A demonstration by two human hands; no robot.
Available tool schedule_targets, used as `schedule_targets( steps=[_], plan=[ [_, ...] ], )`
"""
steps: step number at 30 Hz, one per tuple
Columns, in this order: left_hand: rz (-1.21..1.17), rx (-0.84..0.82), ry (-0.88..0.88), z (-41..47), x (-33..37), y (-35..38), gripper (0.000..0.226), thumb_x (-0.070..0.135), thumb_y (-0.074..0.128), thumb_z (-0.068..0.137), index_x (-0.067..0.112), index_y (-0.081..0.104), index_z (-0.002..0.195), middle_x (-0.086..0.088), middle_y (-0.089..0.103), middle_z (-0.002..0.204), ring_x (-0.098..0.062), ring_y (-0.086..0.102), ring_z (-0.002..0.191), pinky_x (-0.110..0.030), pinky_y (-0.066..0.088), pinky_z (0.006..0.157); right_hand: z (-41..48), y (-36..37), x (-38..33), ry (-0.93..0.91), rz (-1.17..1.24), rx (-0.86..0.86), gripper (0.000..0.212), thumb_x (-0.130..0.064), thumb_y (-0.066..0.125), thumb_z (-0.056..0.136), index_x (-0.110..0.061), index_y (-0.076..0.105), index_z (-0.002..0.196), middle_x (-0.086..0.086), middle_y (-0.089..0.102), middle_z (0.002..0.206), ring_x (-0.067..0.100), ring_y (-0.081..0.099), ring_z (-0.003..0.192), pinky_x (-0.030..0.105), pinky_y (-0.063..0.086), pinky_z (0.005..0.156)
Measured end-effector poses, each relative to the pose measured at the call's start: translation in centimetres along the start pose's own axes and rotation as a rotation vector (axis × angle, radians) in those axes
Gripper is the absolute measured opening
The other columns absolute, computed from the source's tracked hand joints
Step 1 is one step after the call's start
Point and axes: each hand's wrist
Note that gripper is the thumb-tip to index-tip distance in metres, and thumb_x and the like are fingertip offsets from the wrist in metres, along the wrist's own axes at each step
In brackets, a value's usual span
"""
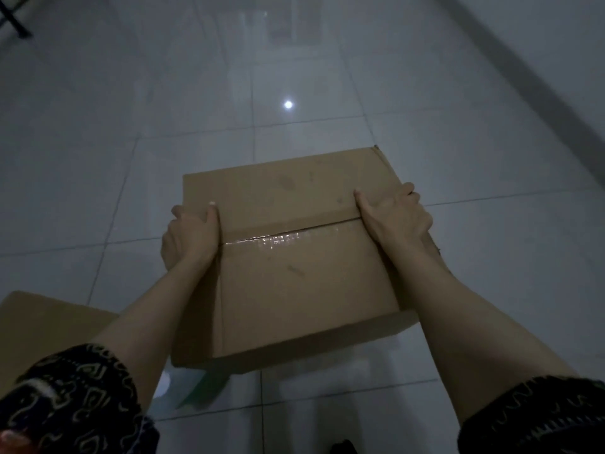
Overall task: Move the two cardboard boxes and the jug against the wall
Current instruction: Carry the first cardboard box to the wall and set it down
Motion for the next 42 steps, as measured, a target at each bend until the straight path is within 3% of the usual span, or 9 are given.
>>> schedule_targets(
  steps=[9, 20, 25, 29, 34, 42],
  plan=[
    [-0.014, -0.078, 0.296, -8.4, 17.6, -4.5, 0.064, 0.052, 0.032, 0.093, -0.001, 0.037, 0.129, -0.028, 0.051, 0.129, -0.045, 0.050, 0.115, -0.046, 0.041, 0.089, 2.7, -16.4, 10.5, 0.238, 0.023, 0.146, 0.090, -0.073, 0.039, 0.082, 0.003, 0.036, 0.130, 0.020, 0.052, 0.126, 0.037, 0.056, 0.109, 0.041, 0.042, 0.082],
    [-0.054, -0.212, 0.514, -20.3, 38.1, 1.5, 0.065, 0.054, 0.034, 0.093, 0.001, 0.036, 0.129, -0.029, 0.051, 0.127, -0.046, 0.050, 0.114, -0.046, 0.041, 0.086, 9.9, -30.2, 27.9, 0.457, 0.029, 0.248, 0.091, -0.074, 0.038, 0.081, 0.002, 0.035, 0.132, 0.020, 0.052, 0.128, 0.037, 0.055, 0.112, 0.042, 0.043, 0.084],
    [-0.049, -0.272, 0.604, -24.1, 46.2, 5.9, 0.066, 0.056, 0.035, 0.092, 0.002, 0.035, 0.130, -0.028, 0.051, 0.127, -0.046, 0.050, 0.114, -0.047, 0.041, 0.087, 13.5, -33.0, 35.2, 0.557, 0.064, 0.265, 0.094, -0.078, 0.036, 0.078, 0.001, 0.040, 0.130, 0.020, 0.056, 0.124, 0.036, 0.057, 0.108, 0.042, 0.045, 0.083],
    [-0.038, -0.311, 0.710, -26.9, 53.8, 10.5, 0.067, 0.057, 0.035, 0.091, 0.002, 0.036, 0.129, -0.028, 0.052, 0.127, -0.046, 0.050, 0.113, -0.047, 0.042, 0.087, 16.9, -34.9, 40.9, 0.634, 0.124, 0.266, 0.095, -0.073, 0.038, 0.082, 0.004, 0.030, 0.137, 0.022, 0.050, 0.132, 0.038, 0.052, 0.117, 0.046, 0.043, 0.093],
    [-0.039, -0.378, 0.852, -32.7, 61.8, 17.9, 0.064, 0.057, 0.035, 0.090, 0.002, 0.038, 0.122, -0.028, 0.054, 0.121, -0.046, 0.051, 0.110, -0.048, 0.042, 0.086, 19.0, -36.3, 49.8, 0.798, 0.135, 0.334, 0.093, -0.070, 0.041, 0.084, 0.003, 0.023, 0.139, 0.022, 0.045, 0.136, 0.040, 0.051, 0.119, 0.046, 0.043, 0.092],
    [-0.023, -0.480, 1.090, -48.3, 68.4, 25.9, 0.062, 0.056, 0.036, 0.091, 0.000, 0.039, 0.117, -0.030, 0.054, 0.119, -0.047, 0.052, 0.109, -0.049, 0.042, 0.087, 14.6, -39.3, 65.4, 0.999, 0.106, 0.456, 0.089, -0.069, 0.042, 0.085, 0.004, 0.028, 0.135, 0.020, 0.049, 0.128, 0.039, 0.055, 0.110, 0.042, 0.045, 0.083]
  ],
)
Point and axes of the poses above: each hand's wrist, its own z-axis towards the middle knuckle, its own y-axis out of the palm, x = y × z
